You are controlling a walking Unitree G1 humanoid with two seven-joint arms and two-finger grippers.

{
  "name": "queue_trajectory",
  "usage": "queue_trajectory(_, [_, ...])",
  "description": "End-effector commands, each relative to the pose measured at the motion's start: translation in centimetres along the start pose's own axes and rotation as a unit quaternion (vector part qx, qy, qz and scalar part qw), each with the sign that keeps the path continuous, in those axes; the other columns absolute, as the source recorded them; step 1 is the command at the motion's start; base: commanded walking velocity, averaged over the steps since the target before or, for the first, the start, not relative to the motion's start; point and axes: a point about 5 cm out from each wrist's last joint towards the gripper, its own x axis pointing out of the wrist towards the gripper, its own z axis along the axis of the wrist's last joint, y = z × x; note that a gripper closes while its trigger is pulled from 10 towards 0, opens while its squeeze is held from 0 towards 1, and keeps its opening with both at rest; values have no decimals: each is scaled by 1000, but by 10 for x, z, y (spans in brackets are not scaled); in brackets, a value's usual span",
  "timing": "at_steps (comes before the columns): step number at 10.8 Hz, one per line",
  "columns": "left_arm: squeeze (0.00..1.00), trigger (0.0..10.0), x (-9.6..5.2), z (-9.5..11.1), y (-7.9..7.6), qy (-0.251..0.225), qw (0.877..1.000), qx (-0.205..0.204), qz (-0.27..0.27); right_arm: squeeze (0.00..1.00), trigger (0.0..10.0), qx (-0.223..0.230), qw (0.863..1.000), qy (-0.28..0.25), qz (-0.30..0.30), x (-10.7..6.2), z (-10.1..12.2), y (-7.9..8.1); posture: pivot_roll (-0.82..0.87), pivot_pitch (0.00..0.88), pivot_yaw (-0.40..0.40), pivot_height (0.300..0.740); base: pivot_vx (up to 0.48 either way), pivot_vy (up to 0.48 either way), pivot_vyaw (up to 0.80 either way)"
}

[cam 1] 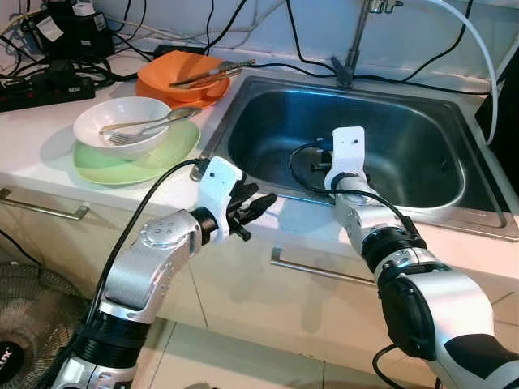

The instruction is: Kitchen organization

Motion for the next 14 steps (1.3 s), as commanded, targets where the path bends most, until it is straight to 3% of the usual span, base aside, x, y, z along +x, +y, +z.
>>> queue_trajectory(1, [0,10000,1,5,4,-12,999,28,24,0,10000,-2,999,-50,13,1,19,5,-39,0,-31,740,0,0,0])
queue_trajectory(3, [0,10000,2,9,8,-27,998,46,45,0,10000,5,994,-108,30,-1,34,9,-39,0,-31,740,0,0,0])
queue_trajectory(4, [0,10000,4,13,11,-43,995,64,61,0,10000,6,986,-164,36,-8,44,11,-54,0,-26,740,0,0,0])
queue_trajectory(6, [0,10000,6,16,13,-62,991,82,81,0,10000,-10,974,-223,38,-24,42,11,-77,0,-20,740,0,0,0])
queue_trajectory(11, [0,10000,8,17,20,-85,985,100,114,0,10000,-4,972,-236,15,-60,15,-6,-112,8,-6,740,0,0,0])
queue_trajectory(13, [0,10000,6,18,22,-89,982,112,122,0,10000,-8,973,-229,28,-67,9,-5,-114,9,-7,740,0,0,0])
queue_trajectory(14, [0,10000,2,20,26,-89,976,144,138,0,10000,12,977,-211,35,-71,1,5,-109,11,-9,740,0,0,0])
